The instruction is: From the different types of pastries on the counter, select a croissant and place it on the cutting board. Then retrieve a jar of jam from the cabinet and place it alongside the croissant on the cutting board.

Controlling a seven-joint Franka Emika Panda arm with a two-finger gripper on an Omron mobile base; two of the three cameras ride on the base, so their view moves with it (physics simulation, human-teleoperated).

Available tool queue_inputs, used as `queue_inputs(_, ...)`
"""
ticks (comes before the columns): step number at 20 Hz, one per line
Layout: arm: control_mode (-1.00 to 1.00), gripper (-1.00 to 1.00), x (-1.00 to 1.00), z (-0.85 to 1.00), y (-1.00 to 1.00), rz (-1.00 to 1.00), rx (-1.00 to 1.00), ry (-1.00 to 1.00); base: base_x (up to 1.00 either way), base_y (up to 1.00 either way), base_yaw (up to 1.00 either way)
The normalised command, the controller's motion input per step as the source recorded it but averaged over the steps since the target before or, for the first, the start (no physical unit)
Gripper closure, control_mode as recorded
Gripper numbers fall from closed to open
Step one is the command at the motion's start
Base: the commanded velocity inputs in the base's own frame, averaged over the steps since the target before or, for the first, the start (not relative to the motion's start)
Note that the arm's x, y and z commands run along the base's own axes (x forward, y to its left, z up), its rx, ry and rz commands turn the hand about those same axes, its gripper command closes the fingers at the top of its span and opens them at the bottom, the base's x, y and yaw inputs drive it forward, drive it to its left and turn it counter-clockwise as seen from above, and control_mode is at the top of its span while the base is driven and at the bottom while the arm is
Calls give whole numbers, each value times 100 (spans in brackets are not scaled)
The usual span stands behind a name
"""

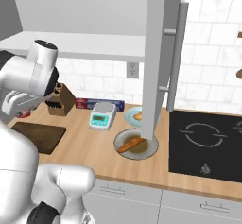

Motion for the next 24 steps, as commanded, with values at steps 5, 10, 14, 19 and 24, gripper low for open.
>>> queue_inputs(5,-100,100,95,-26,0,51,17,-10,0,0,0)
queue_inputs(10,-100,100,100,-28,18,44,19,-4,0,0,0)
queue_inputs(14,-100,100,98,-38,66,20,10,-2,0,0,0)
queue_inputs(19,-100,100,54,-63,42,-10,-1,-1,0,0,0)
queue_inputs(24,-100,100,12,-71,23,-36,-1,-10,0,0,0)
